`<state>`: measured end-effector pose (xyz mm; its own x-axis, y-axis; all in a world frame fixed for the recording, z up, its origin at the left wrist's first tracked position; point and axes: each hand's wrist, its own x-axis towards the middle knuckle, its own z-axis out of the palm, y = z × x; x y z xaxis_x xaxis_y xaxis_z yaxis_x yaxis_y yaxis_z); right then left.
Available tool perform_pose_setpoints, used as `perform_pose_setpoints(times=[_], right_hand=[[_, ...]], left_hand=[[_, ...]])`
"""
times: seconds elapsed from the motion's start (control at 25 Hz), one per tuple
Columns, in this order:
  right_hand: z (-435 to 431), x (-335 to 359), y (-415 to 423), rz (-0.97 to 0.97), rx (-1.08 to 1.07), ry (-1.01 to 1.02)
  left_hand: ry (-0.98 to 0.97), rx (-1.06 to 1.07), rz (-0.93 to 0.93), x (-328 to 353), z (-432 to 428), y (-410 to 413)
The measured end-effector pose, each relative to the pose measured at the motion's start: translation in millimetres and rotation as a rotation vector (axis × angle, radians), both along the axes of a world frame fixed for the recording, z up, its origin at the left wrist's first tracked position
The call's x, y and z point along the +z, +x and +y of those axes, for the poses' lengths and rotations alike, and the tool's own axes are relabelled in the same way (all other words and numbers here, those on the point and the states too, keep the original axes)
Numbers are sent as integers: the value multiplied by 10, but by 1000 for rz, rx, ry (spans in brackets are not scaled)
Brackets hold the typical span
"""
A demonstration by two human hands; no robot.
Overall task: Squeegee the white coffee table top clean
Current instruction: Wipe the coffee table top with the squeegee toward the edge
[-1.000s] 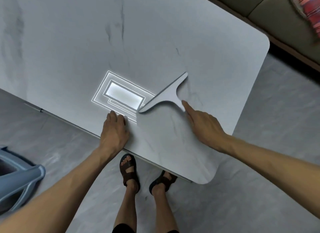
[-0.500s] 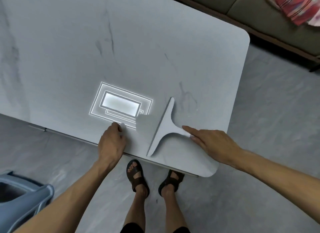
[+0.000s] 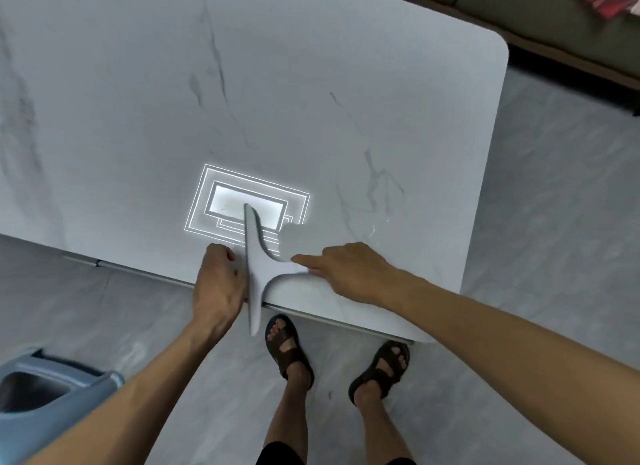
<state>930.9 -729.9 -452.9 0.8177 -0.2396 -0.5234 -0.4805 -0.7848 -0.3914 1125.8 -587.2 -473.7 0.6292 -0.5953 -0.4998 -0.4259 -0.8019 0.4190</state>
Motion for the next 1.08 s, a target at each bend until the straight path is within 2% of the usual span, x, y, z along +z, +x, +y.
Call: perform_pose_setpoints(times=[0.28,0.56,0.72,1.08], right_hand=[[-334,74,-1655,49,-132,-95],[-753,191,-2900,21,-159,-174],[-994,198,-3309,16,-120,-232],[-1426,441,-3827,123,-131,-341]], left_hand=[[-103,-327,9,58,-311,-1050],[-70,-546,-109,-44,-461,-2043],[140,-337,-38,-204,-561,-2212],[248,-329,-14,-128,-661,-2277]])
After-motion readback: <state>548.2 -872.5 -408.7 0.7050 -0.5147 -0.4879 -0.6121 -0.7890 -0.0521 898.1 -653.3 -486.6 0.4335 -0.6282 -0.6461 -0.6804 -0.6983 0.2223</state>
